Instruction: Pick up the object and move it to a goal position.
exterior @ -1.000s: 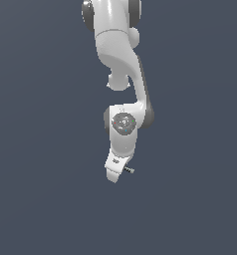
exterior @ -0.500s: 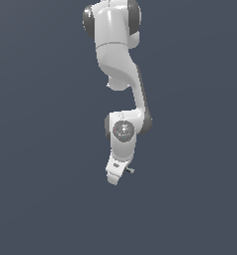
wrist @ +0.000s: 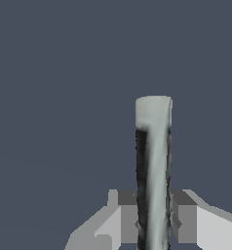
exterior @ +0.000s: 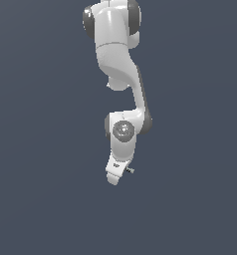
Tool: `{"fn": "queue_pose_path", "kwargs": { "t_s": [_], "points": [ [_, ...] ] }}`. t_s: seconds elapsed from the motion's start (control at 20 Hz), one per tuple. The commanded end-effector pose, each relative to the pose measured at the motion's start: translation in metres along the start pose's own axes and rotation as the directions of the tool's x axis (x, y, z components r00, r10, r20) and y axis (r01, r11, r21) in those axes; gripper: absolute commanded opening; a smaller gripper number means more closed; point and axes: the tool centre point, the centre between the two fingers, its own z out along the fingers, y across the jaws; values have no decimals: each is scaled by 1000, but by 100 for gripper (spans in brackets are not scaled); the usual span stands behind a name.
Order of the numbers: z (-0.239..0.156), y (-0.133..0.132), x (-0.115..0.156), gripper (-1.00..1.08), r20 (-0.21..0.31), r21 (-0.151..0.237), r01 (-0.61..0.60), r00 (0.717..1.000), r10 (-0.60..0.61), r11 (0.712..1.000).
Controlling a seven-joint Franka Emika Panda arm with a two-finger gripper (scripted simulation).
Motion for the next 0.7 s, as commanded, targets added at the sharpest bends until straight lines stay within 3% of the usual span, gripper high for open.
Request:
{"fn": "queue_pose_path", "kwargs": {
  "t_s": [0.0, 0.3, 0.65],
  "points": [
    [0, 0, 0, -100, 0, 0, 0, 1000, 0, 1000],
    [-2, 7, -15, -100, 0, 0, 0, 1000, 0, 1000],
    [-9, 33, -70, -100, -1, 0, 0, 1000, 0, 1000]
  ]
}}
